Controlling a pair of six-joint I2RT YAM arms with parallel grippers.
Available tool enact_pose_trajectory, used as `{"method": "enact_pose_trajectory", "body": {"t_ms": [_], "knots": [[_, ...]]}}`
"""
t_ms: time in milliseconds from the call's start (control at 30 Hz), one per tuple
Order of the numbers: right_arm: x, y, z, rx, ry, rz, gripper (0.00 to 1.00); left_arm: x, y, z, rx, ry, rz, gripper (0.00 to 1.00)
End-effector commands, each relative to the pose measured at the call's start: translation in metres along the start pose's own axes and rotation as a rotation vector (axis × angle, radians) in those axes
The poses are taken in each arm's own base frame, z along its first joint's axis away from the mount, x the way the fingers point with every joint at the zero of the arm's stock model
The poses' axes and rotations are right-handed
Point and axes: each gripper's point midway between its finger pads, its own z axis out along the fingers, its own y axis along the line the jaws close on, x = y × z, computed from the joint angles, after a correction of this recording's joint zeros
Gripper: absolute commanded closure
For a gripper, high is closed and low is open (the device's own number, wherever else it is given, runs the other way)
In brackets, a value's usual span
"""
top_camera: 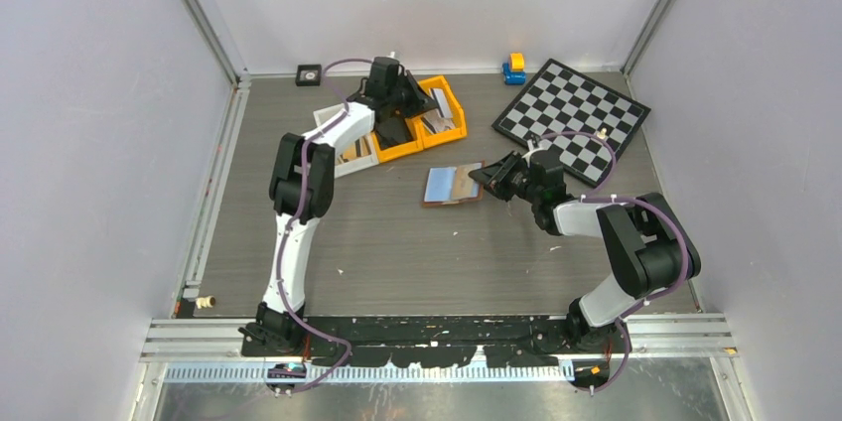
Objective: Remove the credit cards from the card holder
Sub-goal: Place the credit card in the storage box.
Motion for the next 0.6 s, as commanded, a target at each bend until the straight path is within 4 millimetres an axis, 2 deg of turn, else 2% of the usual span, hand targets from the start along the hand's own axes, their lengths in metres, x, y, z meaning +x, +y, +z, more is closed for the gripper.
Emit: {"method": "enact_pose_trajectory", "body": {"t_ms": [0,67,133,200,300,367,500,533,567], "knots": [[-0.011,0.030,-0.004,-0.099,-0.045,-0.027,1.00,-0.026,0.007,-0.005,-0.018,-0.047,0.012,1.00],[-0.011,0.029,-0.004,-0.097,-0.044,-0.026,1.00,-0.026,0.012,-0.006,-0.027,-0.040,0.009,0.93],[-0.011,0.030,-0.004,-0.098,-0.047,-0.027,1.00,-0.026,0.012,-0.008,-0.024,-0.027,0.021,0.80],[-0.012,0.030,-0.004,-0.098,-0.050,-0.029,0.99,-0.023,0.008,-0.014,-0.021,-0.004,0.040,0.71],[-0.013,0.031,-0.006,-0.096,-0.053,-0.042,1.00,-0.022,-0.004,-0.031,-0.021,0.013,0.068,0.64],[-0.014,0.031,-0.006,-0.085,-0.057,-0.056,1.00,-0.025,-0.018,-0.051,-0.009,0.000,0.097,0.56],[-0.018,0.032,-0.010,-0.070,-0.076,-0.086,0.99,-0.025,-0.050,-0.096,0.020,-0.030,0.148,0.30],[-0.019,0.032,-0.011,-0.066,-0.079,-0.090,0.99,-0.027,-0.062,-0.112,0.030,-0.050,0.165,0.20],[-0.019,0.033,-0.012,-0.064,-0.082,-0.095,1.00,-0.024,-0.065,-0.122,0.010,-0.060,0.176,0.04]]}}
